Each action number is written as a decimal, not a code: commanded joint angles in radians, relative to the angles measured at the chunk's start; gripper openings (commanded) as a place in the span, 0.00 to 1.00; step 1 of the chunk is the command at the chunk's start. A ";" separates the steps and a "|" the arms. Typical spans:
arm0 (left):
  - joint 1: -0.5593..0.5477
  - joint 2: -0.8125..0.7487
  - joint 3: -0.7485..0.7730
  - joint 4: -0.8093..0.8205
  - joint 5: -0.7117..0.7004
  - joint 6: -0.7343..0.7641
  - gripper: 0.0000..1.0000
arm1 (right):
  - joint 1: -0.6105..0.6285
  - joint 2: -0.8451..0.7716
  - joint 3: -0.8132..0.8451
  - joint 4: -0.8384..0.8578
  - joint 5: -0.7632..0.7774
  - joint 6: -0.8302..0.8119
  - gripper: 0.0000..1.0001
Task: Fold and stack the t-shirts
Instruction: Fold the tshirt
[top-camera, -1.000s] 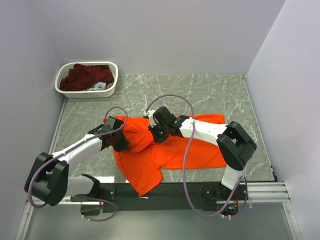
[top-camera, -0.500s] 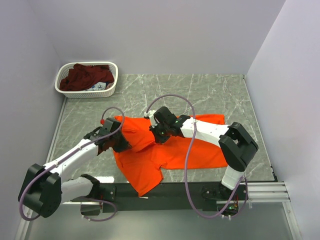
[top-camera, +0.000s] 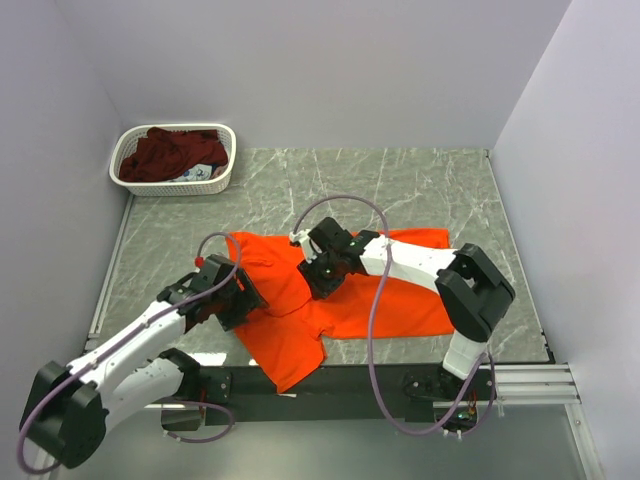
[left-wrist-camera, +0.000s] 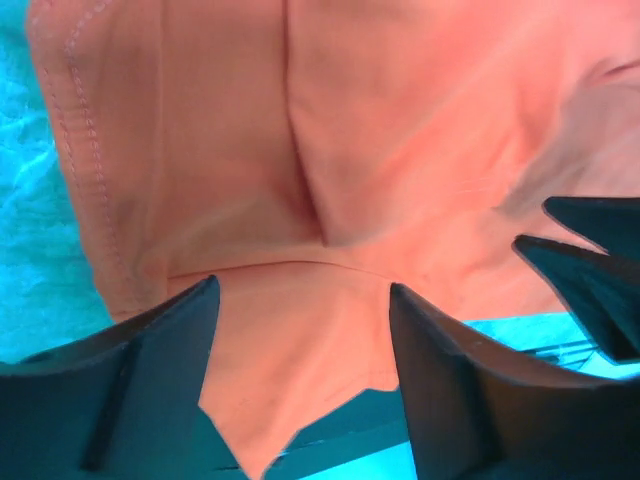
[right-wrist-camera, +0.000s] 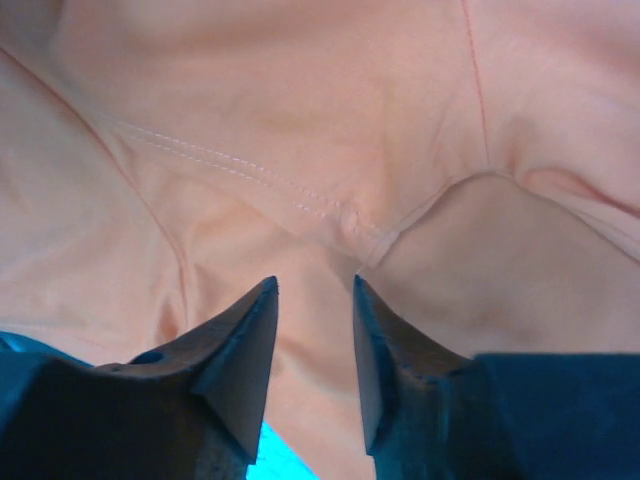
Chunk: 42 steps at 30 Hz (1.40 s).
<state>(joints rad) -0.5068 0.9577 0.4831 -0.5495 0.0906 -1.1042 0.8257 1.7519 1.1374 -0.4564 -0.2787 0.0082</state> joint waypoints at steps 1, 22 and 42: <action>-0.004 -0.057 0.029 -0.029 -0.063 -0.009 0.76 | -0.008 -0.103 -0.014 -0.002 0.028 0.039 0.44; -0.006 0.104 -0.075 0.396 0.027 0.053 0.84 | -0.155 -0.135 -0.286 0.439 -0.088 0.544 0.39; -0.076 0.070 -0.113 0.494 0.075 -0.059 0.81 | -0.214 -0.192 -0.373 0.513 -0.122 0.559 0.38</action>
<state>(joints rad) -0.5659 1.0752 0.3527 -0.0395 0.1474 -1.1294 0.6231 1.6245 0.7757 0.0154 -0.3981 0.5716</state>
